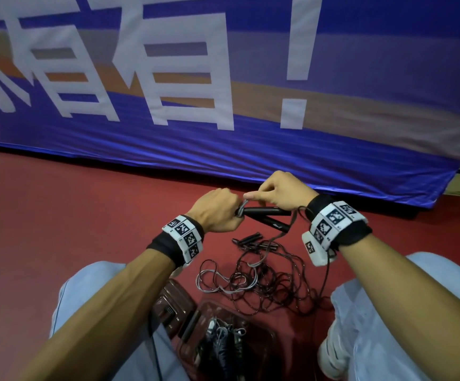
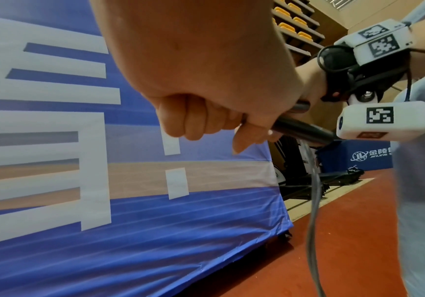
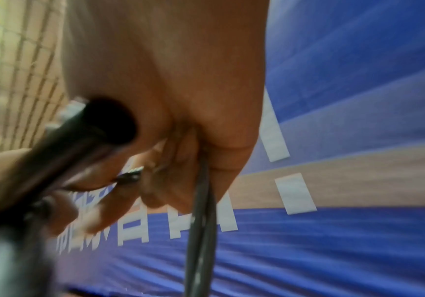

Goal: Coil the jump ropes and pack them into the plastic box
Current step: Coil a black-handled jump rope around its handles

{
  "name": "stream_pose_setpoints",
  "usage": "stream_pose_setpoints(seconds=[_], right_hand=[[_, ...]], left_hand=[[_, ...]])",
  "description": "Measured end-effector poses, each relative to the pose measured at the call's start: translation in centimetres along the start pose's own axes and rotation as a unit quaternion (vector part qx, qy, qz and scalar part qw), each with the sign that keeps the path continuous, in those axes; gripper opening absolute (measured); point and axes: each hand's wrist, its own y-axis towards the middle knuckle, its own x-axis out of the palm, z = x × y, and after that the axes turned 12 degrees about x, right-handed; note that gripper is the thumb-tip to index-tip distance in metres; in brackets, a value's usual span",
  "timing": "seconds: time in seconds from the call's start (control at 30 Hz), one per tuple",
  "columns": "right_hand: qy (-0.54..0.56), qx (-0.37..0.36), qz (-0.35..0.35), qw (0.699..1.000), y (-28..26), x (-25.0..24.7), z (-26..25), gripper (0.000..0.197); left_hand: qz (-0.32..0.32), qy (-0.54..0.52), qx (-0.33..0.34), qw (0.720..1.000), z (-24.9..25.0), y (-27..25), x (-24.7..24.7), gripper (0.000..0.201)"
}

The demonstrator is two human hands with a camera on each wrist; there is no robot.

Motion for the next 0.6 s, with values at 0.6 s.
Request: stream_pose_setpoints(seconds=[0.6], right_hand=[[0.442, 0.064, -0.222, 0.867, 1.4, 4.8, -1.1, 0.041]], left_hand=[[0.216, -0.316, -0.173, 0.907, -1.2, -0.6, -1.8, 0.022]])
